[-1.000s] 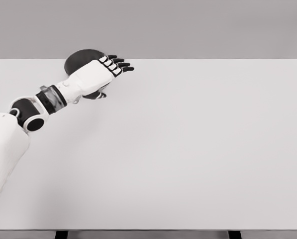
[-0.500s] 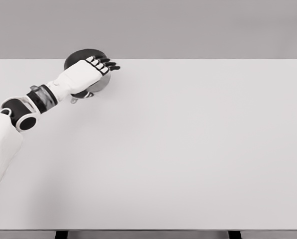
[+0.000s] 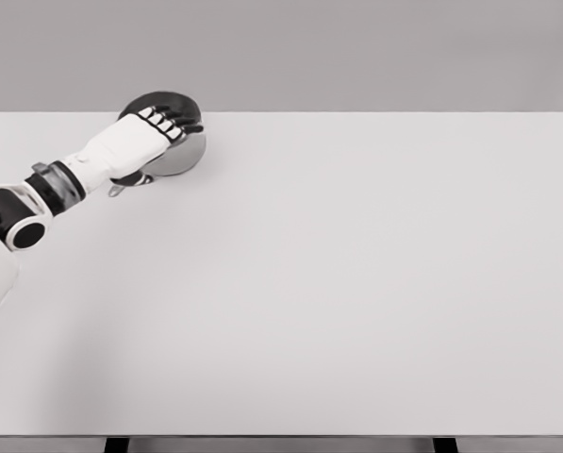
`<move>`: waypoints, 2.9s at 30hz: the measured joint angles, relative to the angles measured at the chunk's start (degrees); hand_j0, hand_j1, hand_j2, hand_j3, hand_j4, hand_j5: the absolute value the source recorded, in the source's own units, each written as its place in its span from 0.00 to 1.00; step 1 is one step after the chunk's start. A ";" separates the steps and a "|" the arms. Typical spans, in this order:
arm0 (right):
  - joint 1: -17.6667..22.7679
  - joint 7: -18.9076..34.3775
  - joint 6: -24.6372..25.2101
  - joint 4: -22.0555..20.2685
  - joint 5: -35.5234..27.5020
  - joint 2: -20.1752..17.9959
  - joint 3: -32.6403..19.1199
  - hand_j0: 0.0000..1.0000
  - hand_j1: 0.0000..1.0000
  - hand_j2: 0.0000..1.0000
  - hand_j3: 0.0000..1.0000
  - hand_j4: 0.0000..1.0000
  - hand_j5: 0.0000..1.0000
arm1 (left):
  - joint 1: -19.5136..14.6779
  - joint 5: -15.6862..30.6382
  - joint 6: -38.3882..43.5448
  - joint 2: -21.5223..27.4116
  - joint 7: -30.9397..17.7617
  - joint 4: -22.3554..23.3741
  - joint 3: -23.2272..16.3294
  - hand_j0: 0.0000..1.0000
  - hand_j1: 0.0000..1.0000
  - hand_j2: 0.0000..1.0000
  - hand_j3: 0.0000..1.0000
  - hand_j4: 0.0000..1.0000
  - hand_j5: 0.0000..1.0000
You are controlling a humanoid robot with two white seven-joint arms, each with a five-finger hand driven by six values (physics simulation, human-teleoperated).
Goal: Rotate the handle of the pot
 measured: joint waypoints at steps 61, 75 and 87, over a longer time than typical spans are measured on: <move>0.00 0.00 0.00 0.00 0.00 0.00 0.00 1.00 1.00 1.00 1.00 1.00 1.00 | -2.55 -1.26 0.00 7.76 -0.01 9.25 3.89 1.00 1.00 1.00 1.00 1.00 1.00; 0.00 0.00 0.00 0.00 0.00 0.00 0.00 1.00 1.00 1.00 1.00 1.00 1.00 | -2.90 -1.48 0.00 9.70 -0.09 10.75 3.97 1.00 1.00 1.00 1.00 1.00 1.00; 0.00 0.00 0.00 0.00 0.00 0.00 0.00 1.00 1.00 1.00 1.00 1.00 1.00 | -2.99 -1.58 0.00 12.10 0.01 14.31 5.76 1.00 1.00 1.00 1.00 1.00 1.00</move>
